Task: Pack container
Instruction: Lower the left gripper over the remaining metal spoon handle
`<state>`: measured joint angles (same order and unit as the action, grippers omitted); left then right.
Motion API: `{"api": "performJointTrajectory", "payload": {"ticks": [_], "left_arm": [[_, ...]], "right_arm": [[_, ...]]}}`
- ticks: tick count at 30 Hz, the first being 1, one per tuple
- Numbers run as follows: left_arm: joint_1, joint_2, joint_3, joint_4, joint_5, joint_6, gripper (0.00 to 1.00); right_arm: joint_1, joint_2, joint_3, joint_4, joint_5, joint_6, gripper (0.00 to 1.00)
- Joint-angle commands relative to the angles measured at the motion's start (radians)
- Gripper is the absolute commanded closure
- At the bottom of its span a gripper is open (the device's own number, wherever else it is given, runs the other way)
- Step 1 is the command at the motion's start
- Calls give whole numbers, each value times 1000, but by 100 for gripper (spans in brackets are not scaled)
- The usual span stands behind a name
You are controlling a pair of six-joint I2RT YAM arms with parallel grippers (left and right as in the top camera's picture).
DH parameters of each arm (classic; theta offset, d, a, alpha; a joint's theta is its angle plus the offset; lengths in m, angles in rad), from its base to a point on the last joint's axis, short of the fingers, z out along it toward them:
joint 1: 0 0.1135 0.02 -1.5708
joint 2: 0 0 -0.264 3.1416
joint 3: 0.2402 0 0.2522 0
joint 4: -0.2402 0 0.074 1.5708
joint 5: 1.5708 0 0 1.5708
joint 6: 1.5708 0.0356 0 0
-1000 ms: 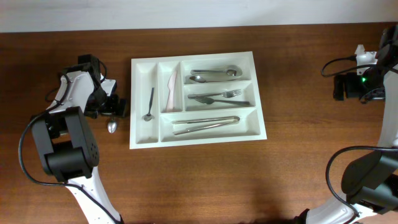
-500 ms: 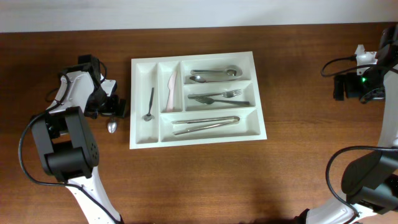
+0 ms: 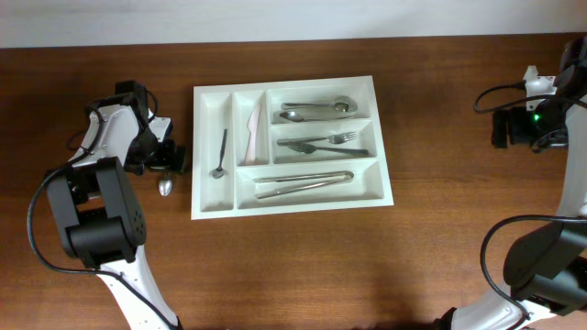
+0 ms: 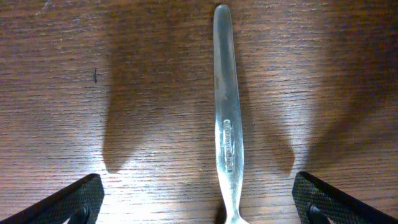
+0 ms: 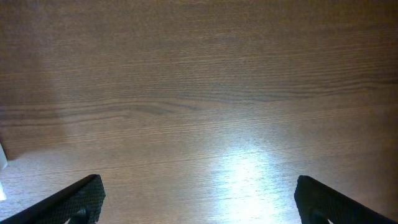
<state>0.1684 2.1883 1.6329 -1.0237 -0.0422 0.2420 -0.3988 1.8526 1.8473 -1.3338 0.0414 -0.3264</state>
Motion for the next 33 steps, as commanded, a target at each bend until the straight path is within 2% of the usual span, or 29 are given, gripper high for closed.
{"api": "performJointTrajectory", "payload": {"ticks": [1,33], "left_arm": [[4,5,-13,-2,-7,-10,1],[5,30,-13,-1,-8,-9,1]], "right_arm": [[-1,2,-3,0,8,-6,1],[-1,2,-3,0,8,-6,1]]}}
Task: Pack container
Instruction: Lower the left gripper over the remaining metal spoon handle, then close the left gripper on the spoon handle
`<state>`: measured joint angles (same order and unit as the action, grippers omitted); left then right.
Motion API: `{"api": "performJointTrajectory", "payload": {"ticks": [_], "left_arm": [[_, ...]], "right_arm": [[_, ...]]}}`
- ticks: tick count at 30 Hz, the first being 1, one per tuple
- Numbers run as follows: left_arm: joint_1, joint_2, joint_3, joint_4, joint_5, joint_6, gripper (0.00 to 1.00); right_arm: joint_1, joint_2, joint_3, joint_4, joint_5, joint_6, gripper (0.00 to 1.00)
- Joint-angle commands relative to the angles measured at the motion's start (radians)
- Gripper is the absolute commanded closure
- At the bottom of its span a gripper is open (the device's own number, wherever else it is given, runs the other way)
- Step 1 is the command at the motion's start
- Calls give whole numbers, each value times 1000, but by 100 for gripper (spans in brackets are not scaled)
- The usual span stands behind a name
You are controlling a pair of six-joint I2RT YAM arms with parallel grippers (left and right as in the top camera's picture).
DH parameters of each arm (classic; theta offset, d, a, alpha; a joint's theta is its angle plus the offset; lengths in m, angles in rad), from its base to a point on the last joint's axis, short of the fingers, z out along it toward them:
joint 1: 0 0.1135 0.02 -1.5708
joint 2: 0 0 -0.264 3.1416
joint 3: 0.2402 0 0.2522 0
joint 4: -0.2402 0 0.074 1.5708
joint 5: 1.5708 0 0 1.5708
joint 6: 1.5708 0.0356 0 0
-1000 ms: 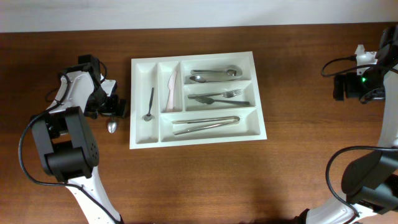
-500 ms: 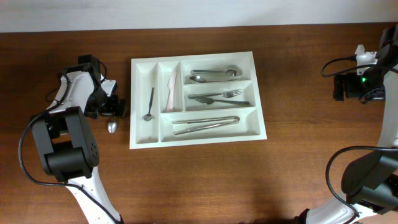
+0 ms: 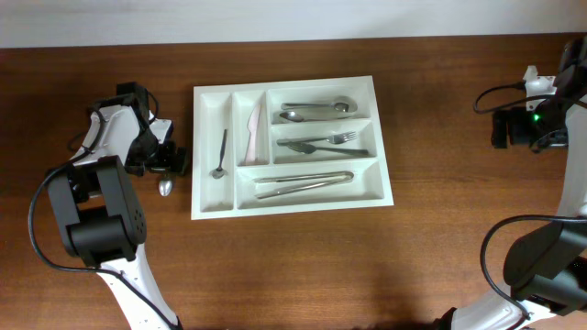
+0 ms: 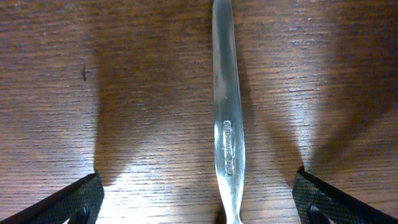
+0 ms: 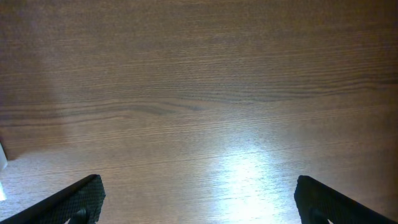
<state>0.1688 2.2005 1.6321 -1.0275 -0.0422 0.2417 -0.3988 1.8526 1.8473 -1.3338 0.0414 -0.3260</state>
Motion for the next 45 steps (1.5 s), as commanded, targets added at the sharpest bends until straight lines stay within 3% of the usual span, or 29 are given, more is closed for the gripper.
{"api": "performJointTrajectory", "payload": {"ticks": [1,6,8,9,11,19,28,45], "left_arm": [[4,18,-12,5,-8,-9,1],[4,18,-12,6,-8,-9,0],[4,18,-12,6,-7,-9,7],[4,18,-12,6,-8,-9,18],[4,18,-12,8,-8,-9,23],[3,18,-12,33,-7,-9,26],[4,18,-12,47,-7,-9,54],[4,17,-12,51,-7,-9,86]], "right_arm": [[-1,2,-3,0,8,-7,1],[-1,2,-3,0,8,-7,1],[-1,2,-3,0,8,-7,1],[-1,2,-3,0,8,-7,1],[-1,2,-3,0,8,-7,1],[-1,2,-3,0,8,-7,1],[-1,2,-3,0,8,-7,1],[-1,2,-3,0,8,-7,1]]}}
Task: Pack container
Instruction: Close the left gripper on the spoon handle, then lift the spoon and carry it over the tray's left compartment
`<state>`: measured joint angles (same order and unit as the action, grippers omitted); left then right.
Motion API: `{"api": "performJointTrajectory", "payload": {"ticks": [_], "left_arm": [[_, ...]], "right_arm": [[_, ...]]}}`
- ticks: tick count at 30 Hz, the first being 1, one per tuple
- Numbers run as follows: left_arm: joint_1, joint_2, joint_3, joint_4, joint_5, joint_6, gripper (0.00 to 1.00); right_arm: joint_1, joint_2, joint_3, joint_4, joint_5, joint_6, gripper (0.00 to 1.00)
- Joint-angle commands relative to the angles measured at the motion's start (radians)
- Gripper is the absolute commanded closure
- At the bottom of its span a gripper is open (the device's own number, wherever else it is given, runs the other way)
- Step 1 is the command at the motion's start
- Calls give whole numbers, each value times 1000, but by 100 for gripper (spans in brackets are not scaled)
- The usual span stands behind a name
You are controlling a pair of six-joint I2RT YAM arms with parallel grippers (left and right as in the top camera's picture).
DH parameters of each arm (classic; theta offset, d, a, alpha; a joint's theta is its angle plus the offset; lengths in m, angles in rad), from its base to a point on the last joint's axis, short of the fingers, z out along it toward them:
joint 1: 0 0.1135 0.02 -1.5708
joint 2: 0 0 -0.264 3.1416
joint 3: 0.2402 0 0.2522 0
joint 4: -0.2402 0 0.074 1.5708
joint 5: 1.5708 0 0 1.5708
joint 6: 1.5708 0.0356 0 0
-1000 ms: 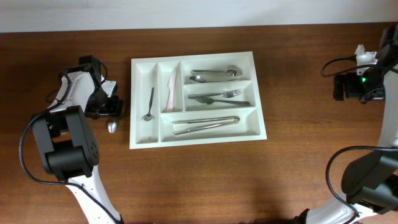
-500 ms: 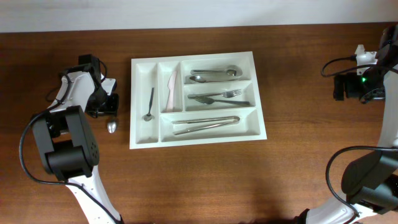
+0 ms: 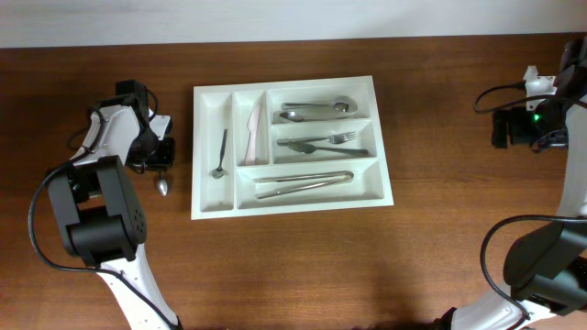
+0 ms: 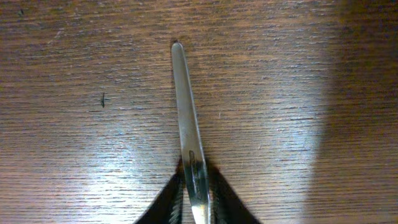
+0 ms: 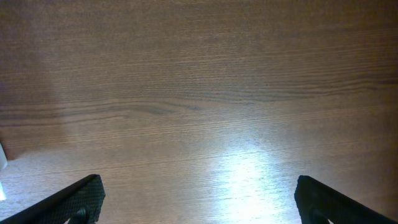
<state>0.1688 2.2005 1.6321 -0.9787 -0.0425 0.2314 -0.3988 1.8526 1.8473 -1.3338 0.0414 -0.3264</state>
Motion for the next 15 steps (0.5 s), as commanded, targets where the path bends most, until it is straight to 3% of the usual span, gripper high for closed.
{"api": "performJointTrajectory", "payload": {"ticks": [1,8,15], "left_arm": [[4,17,-12,2,-7,1,87],[4,17,4,-4,-6,1,88],[1,17,117,-72,-6,1,95]], "right_arm": [[-1,2,-3,0,8,-6,1],[-1,2,-3,0,8,-6,1],[-1,2,-3,0,8,-6,1]]}}
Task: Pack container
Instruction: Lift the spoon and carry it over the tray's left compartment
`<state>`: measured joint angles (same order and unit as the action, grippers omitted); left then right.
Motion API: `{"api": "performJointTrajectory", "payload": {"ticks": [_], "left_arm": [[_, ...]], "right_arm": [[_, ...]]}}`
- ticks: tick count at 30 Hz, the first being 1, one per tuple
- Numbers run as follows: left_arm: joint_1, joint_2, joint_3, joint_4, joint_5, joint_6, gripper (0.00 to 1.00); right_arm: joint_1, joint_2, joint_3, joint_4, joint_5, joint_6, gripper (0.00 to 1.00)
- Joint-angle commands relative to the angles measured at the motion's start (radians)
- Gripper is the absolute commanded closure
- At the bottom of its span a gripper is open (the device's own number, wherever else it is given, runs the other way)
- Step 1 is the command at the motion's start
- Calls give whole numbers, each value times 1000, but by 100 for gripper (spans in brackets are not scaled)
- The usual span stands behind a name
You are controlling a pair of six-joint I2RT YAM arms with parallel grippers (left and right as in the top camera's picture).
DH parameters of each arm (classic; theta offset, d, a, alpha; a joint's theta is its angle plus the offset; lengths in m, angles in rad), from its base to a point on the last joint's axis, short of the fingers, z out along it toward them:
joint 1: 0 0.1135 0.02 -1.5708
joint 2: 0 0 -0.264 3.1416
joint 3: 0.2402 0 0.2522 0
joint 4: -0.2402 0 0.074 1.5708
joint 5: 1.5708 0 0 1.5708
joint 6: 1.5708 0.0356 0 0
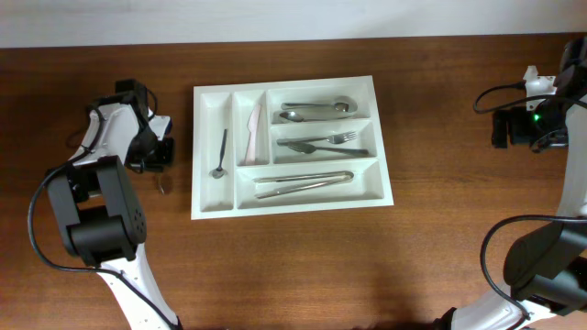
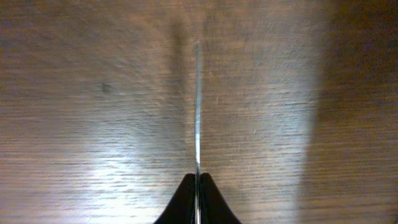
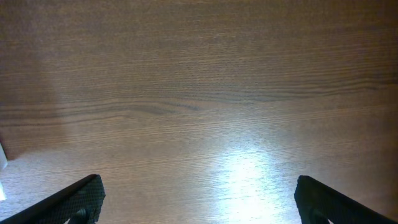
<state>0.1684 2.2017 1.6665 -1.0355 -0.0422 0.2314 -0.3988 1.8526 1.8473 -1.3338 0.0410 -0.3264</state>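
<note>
A metal spoon (image 2: 197,106) shows edge-on as a thin line in the blurred left wrist view. My left gripper (image 2: 197,182) is shut on its handle. Overhead, that gripper (image 1: 160,154) sits just left of the white cutlery tray (image 1: 207,115), and the spoon's bowl (image 1: 165,184) shows small and dark below it. The tray holds a small spoon (image 1: 220,154), a white knife (image 1: 252,128), spoons (image 1: 316,110), forks (image 1: 326,144) and long pieces (image 1: 303,181). My right gripper (image 3: 199,202) is open over bare wood, far right (image 1: 510,128).
The brown wooden table (image 1: 293,266) runs to a white wall at the back. Cables loop beside both arm bases, at the left (image 1: 41,220) and at the right (image 1: 491,252).
The spoon handle held in my left gripper lay flat then and now shows edge-on, with the view blurred. Overhead its bowl looks smaller and darker. The right arm has not moved.
My left gripper was open with its fingers either side of the spoon handle lying on the table, and stayed so a second later. Then it was shut on the handle. Now the held spoon is turned on its edge. The right gripper stayed open throughout.
</note>
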Motion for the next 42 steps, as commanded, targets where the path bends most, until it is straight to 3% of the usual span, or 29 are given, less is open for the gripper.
{"api": "performJointTrajectory", "payload": {"ticks": [1,11,21,29,37,42], "left_arm": [[2,16,105,-26,-6,1,97],[-18,16,275,-115,16,1,98],[-108,16,306,-171,191,0,98],[-187,16,306,-179,211,-156,98],[-221,16,306,-189,230,-170,98],[-221,16,306,-195,230,-176,85]], "right_arm": [[-1,2,-3,0,9,-6,1],[-1,2,-3,0,8,-6,1],[-1,2,-3,0,8,-6,1],[-1,2,-3,0,8,-6,1],[-1,2,-3,0,8,-6,1],[-1,2,-3,0,9,-6,1]]}}
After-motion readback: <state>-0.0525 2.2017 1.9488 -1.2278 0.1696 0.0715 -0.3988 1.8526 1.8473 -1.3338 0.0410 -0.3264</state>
